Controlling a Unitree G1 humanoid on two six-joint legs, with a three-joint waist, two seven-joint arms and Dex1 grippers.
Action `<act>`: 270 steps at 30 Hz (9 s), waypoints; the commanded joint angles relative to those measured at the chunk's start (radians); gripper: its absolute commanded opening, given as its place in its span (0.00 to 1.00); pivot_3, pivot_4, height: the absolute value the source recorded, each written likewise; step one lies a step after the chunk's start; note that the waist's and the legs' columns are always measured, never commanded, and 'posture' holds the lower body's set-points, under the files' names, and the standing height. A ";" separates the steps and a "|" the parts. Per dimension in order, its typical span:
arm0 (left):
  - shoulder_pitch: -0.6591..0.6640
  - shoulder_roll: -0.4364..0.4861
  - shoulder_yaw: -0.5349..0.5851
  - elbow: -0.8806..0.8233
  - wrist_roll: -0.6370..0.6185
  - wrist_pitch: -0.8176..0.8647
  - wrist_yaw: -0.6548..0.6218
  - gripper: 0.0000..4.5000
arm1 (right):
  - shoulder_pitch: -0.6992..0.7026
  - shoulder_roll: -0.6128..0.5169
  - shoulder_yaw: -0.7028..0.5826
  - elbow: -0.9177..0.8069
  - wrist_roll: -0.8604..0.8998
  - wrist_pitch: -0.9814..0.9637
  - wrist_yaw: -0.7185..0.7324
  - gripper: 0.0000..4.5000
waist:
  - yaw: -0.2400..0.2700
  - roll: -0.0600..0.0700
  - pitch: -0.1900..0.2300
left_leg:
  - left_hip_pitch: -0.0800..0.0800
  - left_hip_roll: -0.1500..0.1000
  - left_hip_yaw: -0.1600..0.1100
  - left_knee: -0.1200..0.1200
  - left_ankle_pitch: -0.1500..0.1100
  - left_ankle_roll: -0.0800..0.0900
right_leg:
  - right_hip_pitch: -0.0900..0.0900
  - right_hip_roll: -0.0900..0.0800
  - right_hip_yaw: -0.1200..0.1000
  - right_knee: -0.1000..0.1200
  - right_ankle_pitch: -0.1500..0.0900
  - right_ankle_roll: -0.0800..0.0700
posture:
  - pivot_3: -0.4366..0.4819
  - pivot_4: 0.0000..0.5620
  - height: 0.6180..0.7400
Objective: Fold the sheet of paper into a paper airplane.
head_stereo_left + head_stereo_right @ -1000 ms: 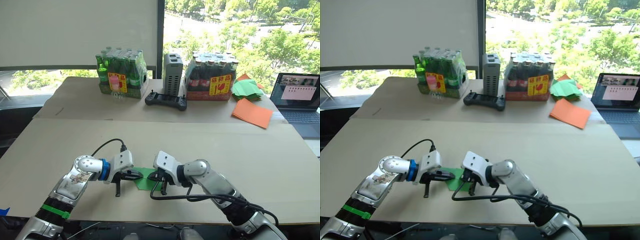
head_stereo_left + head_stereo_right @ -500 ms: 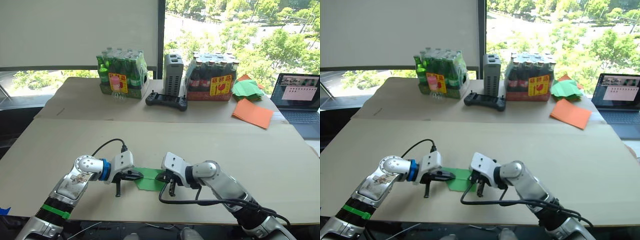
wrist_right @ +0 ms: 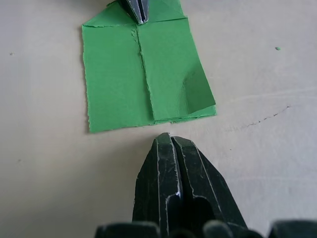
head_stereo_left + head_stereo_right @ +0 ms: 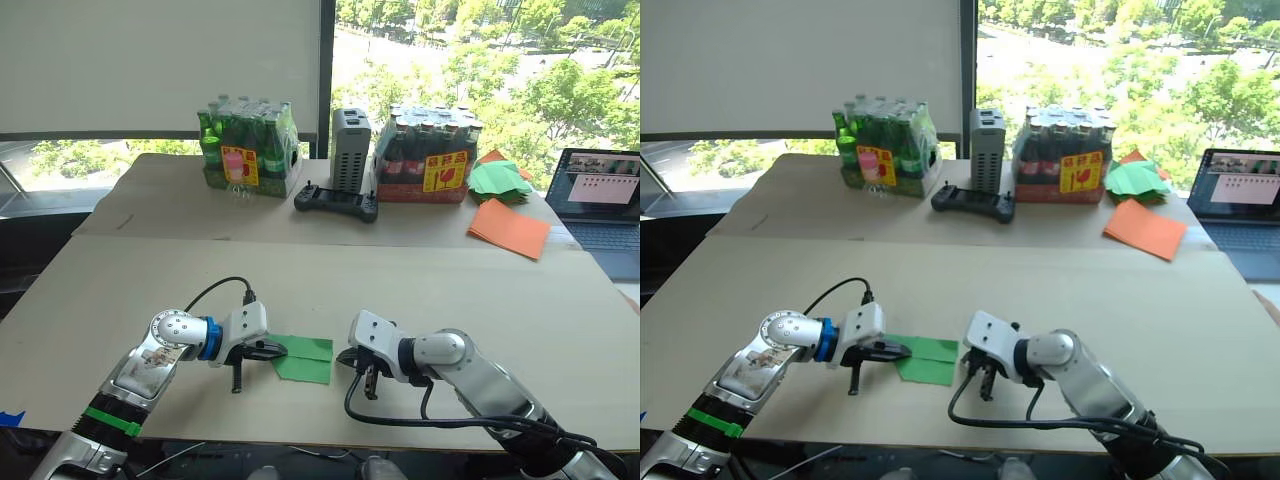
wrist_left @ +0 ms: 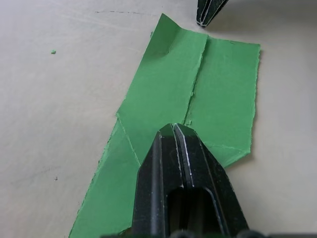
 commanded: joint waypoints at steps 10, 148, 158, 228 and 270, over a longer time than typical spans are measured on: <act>0.000 0.004 -0.006 0.014 0.015 0.006 0.007 0.00 | -0.065 0.147 -0.012 0.018 0.058 -0.107 -0.045 0.01 | -0.008 0.000 0.000 | 0.000 0.001 0.000 0.000 0.000 0.000 | -0.001 0.001 0.000 0.001 0.000 0.000 | 0.48 0.27 1.00; 0.082 0.104 0.490 -0.252 -0.728 0.597 0.197 0.01 | 0.047 0.061 0.166 0.154 -0.675 -0.949 -0.304 0.00 | -0.017 0.000 0.002 | 0.003 0.012 0.000 -0.011 0.001 -0.001 | -0.006 0.015 0.002 0.000 0.000 -0.013 | 0.48 0.27 1.00; 0.072 0.091 0.445 -0.251 -0.701 0.572 0.194 0.00 | 0.050 0.126 0.041 0.024 -0.370 -0.689 -0.062 0.67 | -0.015 -0.001 0.002 | 0.005 0.012 0.000 -0.011 0.001 -0.001 | -0.004 0.015 0.002 0.001 0.000 -0.014 | 0.48 0.27 1.00; -0.209 0.008 -0.001 0.138 -0.138 0.185 -0.036 0.00 | -0.034 0.140 0.159 0.084 -0.116 -0.027 -0.072 0.01 | -0.019 -0.001 0.002 | 0.007 0.012 0.000 -0.011 0.001 -0.001 | -0.002 0.015 0.002 0.002 0.000 -0.013 | 0.48 0.27 1.00; 0.093 0.043 0.048 -0.190 -0.191 0.287 0.043 0.00 | -0.104 0.231 -0.184 0.085 0.257 0.303 -0.124 0.66 | -0.016 -0.001 0.002 | 0.003 0.012 -0.001 -0.010 0.001 -0.001 | -0.005 0.014 0.001 0.000 0.000 -0.013 | 0.48 0.27 1.00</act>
